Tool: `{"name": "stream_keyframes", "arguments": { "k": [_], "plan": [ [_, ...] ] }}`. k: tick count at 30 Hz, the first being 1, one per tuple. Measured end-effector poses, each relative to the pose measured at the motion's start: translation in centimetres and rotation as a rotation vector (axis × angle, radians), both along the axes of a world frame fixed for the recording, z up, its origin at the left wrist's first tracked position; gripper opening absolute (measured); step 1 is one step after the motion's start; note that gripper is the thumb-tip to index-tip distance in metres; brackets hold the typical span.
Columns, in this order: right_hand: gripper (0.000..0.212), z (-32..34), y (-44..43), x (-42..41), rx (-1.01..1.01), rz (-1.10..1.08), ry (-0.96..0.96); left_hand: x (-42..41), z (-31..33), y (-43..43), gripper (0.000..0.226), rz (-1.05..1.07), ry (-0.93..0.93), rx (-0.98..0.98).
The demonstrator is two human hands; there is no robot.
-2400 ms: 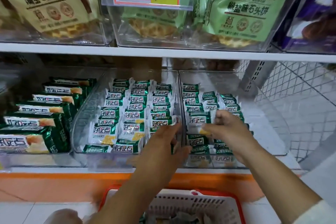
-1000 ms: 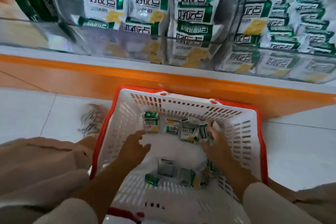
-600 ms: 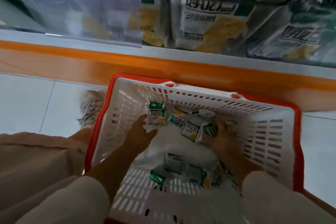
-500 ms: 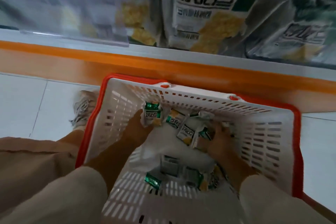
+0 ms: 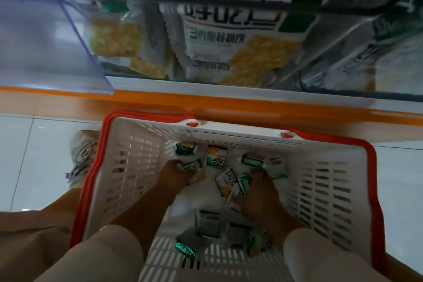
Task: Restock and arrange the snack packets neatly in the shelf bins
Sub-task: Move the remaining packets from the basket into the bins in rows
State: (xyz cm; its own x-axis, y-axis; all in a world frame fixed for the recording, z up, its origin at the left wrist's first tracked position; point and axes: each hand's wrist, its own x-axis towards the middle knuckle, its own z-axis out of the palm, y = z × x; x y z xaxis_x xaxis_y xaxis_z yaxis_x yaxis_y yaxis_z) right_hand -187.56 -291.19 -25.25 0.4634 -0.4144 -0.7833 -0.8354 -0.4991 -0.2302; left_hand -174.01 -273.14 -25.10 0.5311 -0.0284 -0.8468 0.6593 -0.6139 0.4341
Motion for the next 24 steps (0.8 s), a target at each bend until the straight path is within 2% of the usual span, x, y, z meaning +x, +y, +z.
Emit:
{"name": "stream_keyframes", "arguments": {
  "k": [3,6,9,14,19,21,22,24],
  "plan": [
    [0.080,0.2,0.2,0.2,0.005,0.047,0.037,-2.1,1.2,0.1,0.019,-0.041,0.071,-0.021],
    [0.069,0.5,0.9,-0.2,0.054,-0.042,0.001,-4.3,1.6,0.9,0.022,0.016,0.115,-0.041],
    [0.077,1.0,1.7,-0.8,0.120,-0.134,0.014,-6.1,2.5,1.4,0.022,0.113,0.226,-0.096],
    [0.092,4.8,2.5,-0.8,0.298,-0.488,-0.155,-7.0,5.9,1.3,0.014,0.156,0.244,-0.196],
    [0.088,10.9,2.6,0.7,0.387,-0.665,-0.370,-6.9,11.6,-0.8,0.046,0.024,0.152,-0.428],
    [0.097,13.7,2.8,1.1,0.437,-0.687,-0.439,-6.7,14.1,-1.4,0.053,0.010,0.080,-0.480],
    [0.087,15.0,2.8,1.1,0.468,-0.685,-0.471,-6.6,15.4,-1.4,0.051,0.020,0.052,-0.508],
    [0.046,18.3,2.6,0.9,0.575,-0.726,-0.531,-6.2,17.9,-1.2,0.042,0.055,0.007,-0.561]
  ]
}}
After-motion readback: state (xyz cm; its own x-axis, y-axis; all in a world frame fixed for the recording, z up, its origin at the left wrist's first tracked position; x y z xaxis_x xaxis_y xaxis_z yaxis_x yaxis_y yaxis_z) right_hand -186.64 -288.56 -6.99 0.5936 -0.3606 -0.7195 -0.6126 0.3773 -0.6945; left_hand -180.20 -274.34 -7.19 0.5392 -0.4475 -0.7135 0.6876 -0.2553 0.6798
